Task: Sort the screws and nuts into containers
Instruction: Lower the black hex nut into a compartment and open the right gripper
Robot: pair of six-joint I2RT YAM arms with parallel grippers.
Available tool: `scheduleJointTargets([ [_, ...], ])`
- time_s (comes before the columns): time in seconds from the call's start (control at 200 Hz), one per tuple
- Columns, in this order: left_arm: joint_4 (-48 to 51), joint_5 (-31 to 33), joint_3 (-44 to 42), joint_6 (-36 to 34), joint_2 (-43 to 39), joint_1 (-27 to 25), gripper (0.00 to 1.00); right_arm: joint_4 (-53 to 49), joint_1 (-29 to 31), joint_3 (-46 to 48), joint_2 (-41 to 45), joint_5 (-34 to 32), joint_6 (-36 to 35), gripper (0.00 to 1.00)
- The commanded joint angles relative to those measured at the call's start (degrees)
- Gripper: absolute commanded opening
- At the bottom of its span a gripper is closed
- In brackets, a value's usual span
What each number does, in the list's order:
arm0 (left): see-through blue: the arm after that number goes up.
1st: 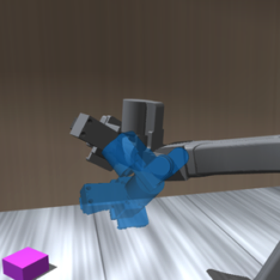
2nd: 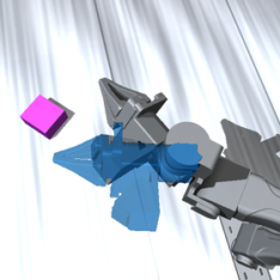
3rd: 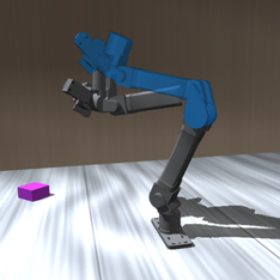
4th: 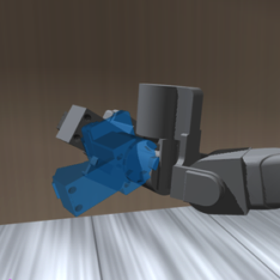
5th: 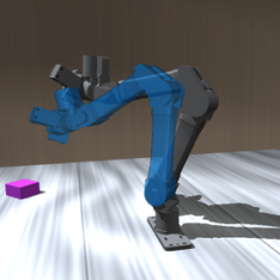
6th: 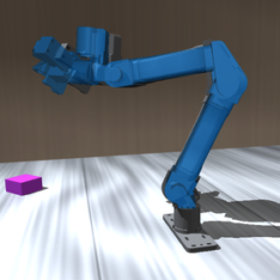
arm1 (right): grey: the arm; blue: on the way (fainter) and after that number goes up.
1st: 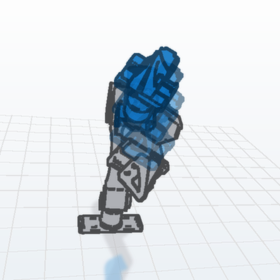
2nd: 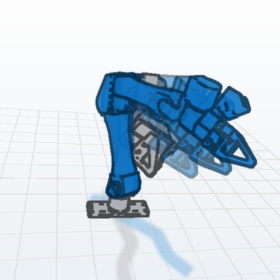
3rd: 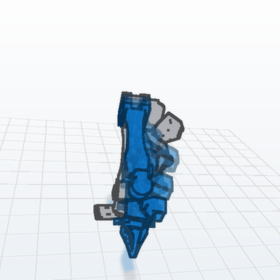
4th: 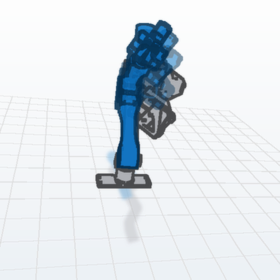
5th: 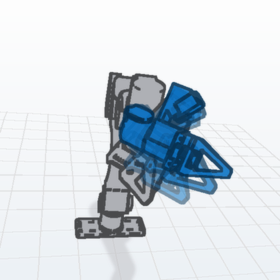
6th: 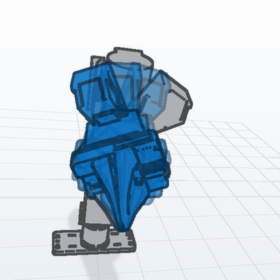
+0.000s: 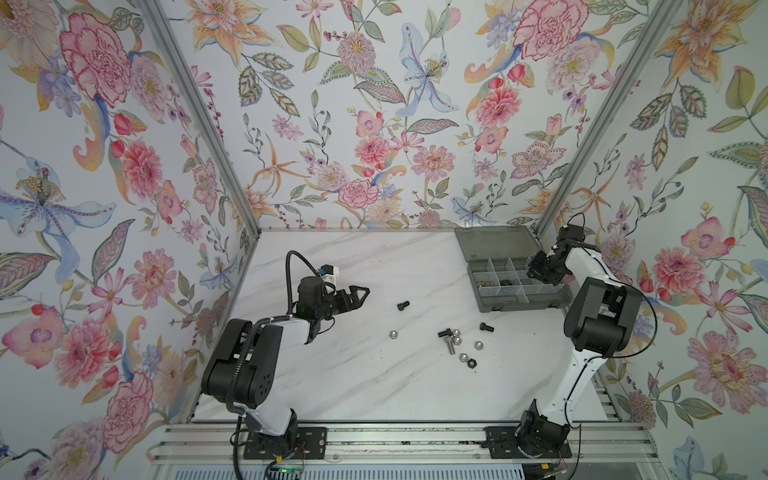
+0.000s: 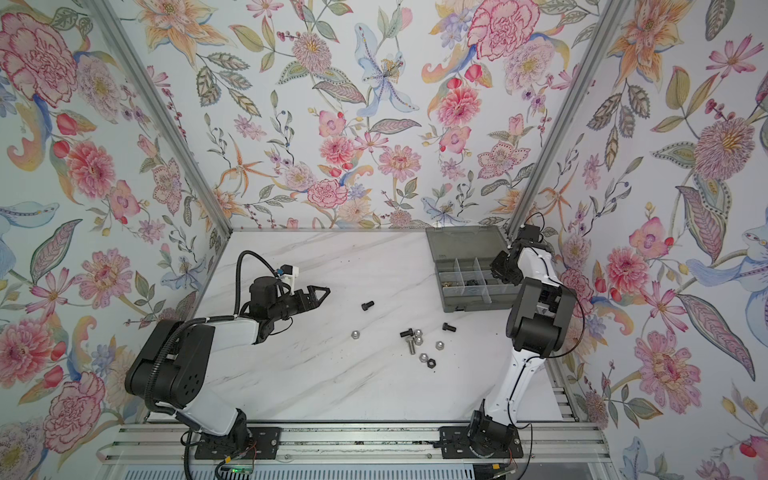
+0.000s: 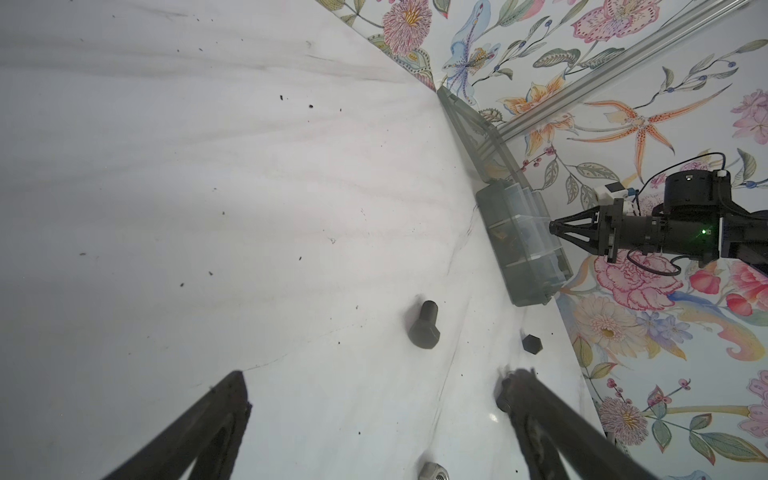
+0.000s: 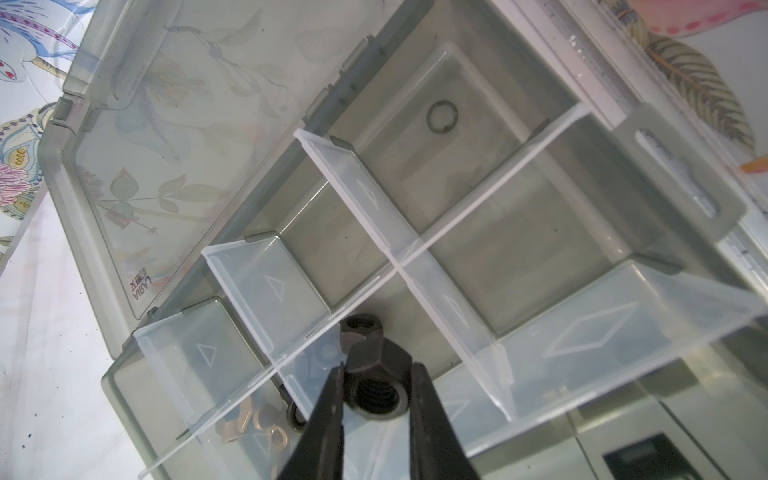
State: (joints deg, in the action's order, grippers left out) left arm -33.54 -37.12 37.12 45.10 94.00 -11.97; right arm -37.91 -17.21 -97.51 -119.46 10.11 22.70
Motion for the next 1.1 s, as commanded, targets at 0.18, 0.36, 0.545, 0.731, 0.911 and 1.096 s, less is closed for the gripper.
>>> scheduleJointTargets([
  [0.18,0.1,-0.3,2.7,1.4,2.1,-0.5,0.99,-0.7,0.2,-0.3,3.8,0.3,-1.0,0.00],
  [0.36,0.3,-0.3,3.3,1.5,2.2,-0.4,0.99,-0.6,0.0,-0.3,4.0,0.2,-1.1,0.00],
  [0.545,0.3,-0.2,3.2,1.4,2.5,-0.5,0.99,-0.7,-0.4,-0.5,2.8,0.2,-1.3,0.00],
  [0.731,0.5,-0.4,3.5,1.4,2.7,-0.5,0.99,-0.6,-0.4,-0.3,1.3,0.1,-1.2,0.00],
  [0.911,0.7,-0.3,3.7,1.3,3.0,-0.4,0.99,-0.6,-0.5,-0.4,0.4,0.1,-1.3,0.00],
  [1.096,0.0,-0.6,3.7,1.6,3.7,-0.4,0.99,-0.6,-0.5,-0.4,-0.2,0.2,-1.2,0.03],
])
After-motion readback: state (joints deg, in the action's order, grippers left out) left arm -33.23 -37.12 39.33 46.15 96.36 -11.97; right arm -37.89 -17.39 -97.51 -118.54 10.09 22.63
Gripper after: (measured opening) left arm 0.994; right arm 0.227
